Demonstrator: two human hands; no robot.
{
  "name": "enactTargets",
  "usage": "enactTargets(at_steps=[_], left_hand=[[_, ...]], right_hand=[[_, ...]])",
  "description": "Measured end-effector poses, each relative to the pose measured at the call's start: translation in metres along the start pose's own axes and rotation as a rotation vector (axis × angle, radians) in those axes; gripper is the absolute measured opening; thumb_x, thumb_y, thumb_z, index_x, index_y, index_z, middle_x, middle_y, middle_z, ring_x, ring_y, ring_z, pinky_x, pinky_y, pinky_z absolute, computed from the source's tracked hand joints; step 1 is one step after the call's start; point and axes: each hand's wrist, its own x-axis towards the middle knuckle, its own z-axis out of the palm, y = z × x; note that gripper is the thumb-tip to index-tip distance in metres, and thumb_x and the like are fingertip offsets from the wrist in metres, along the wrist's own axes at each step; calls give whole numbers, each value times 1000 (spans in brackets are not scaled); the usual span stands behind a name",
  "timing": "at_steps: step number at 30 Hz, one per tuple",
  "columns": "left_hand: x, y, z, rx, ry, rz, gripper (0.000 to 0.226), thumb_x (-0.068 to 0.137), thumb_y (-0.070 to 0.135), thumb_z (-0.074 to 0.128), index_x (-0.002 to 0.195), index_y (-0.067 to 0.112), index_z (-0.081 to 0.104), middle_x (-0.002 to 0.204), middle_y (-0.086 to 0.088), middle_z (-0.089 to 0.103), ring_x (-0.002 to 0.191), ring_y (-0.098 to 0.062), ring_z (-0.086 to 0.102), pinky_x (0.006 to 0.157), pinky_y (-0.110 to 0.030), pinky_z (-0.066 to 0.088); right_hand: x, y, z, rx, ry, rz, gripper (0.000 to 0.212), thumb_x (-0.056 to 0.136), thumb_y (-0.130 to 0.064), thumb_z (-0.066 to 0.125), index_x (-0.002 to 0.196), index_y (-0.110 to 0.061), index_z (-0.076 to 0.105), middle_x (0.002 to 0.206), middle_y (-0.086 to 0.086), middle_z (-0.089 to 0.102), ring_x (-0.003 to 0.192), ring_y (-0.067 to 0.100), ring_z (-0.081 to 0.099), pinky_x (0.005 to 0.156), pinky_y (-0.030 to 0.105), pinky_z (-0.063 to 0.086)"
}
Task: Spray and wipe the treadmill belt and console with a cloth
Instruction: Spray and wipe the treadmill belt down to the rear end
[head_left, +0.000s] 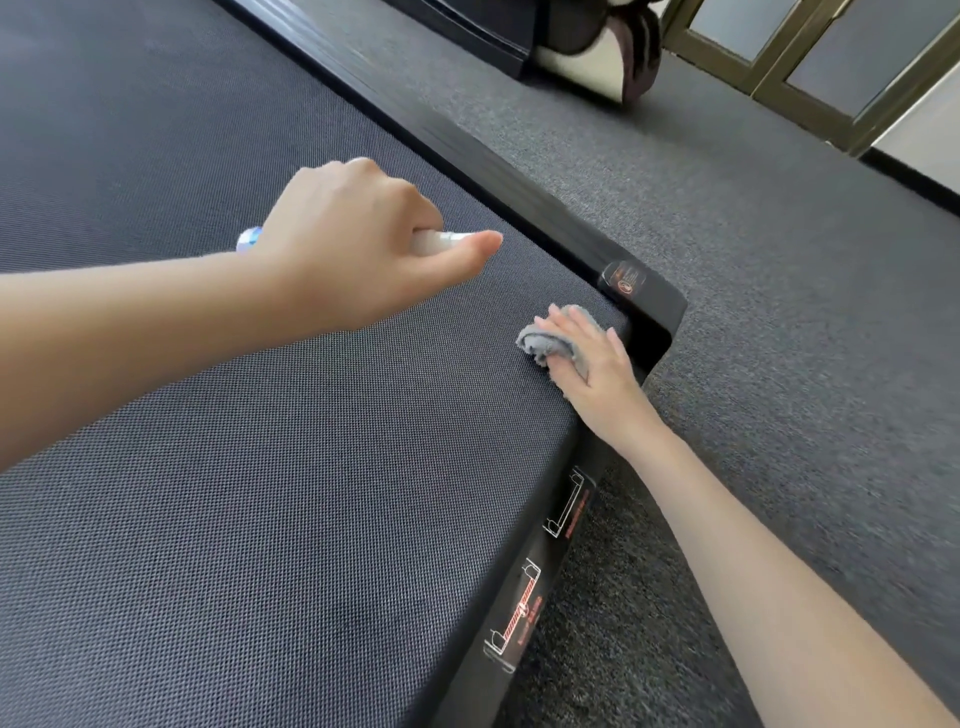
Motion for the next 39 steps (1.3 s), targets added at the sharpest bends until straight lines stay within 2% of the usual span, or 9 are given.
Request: enactTargets(at_steps=[5,11,14,21,23,26,30,33,39], left_hand=[[0,4,1,-8,-1,-3,66,79,71,21,48,12,26,42,-1,29,41,-21,31,48,-27,24],[0,9,-4,-13,-11,21,67,77,71,20,49,11,28,44,-2,31,42,-21,30,51,-30,29],[-2,14,-7,9,-26,46,69,75,73,17,49,10,31,45,-3,35,43,-21,33,51,-30,30],[-28,25,-24,57,-100,166,65,75,72,16,48,14,30,44,-2,35,43,-20,29,46,-27,20],[-46,24,-32,61,-129,197,66,75,72,15,48,14,31,44,-2,37,42,-20,30,46,-26,16],[-77,20,-40,48,-156,266,66,77,73,17,47,15,27,44,-3,39,41,-22,33,46,-24,16],[-117,10,-43,66,-168,310,68,80,73,16,47,14,28,47,-4,46,43,-26,37,46,-23,17],[-142,5,-49,71,-165,298,67,80,72,18,47,15,28,46,-1,46,40,-22,35,46,-22,16],[-166,1,-65,90,-143,285,67,80,73,18,48,15,27,47,-1,45,40,-20,34,47,-23,21]], right_hand=[[34,27,-8,-19,108,232,47,98,-28,46,144,-20,40,154,-3,31,144,15,21,114,33,1],[20,17,-7,144,78,267,45,97,-40,45,141,-33,41,148,-3,34,131,21,40,111,37,32],[-7,-5,0,131,76,209,39,99,-37,45,138,-39,44,151,-2,32,138,18,29,108,27,22],[-91,-82,37,163,46,-42,45,92,-30,50,134,-44,44,139,-30,35,136,-3,25,115,51,21],[-124,-114,53,162,26,-107,45,91,-25,52,135,-33,48,143,-25,36,139,-8,20,118,44,11],[-178,-160,74,189,-4,-188,46,90,-24,52,136,-24,50,148,-12,39,143,3,21,119,33,1],[-208,-178,90,154,-32,-281,49,88,-21,54,136,-23,49,149,-9,40,144,9,23,119,39,1],[-189,-165,84,88,-14,-261,45,88,-21,52,133,-22,54,146,-9,44,142,7,26,119,40,3],[-131,-135,62,75,96,47,42,90,-27,45,132,-26,53,143,-15,38,139,3,24,119,37,1]])
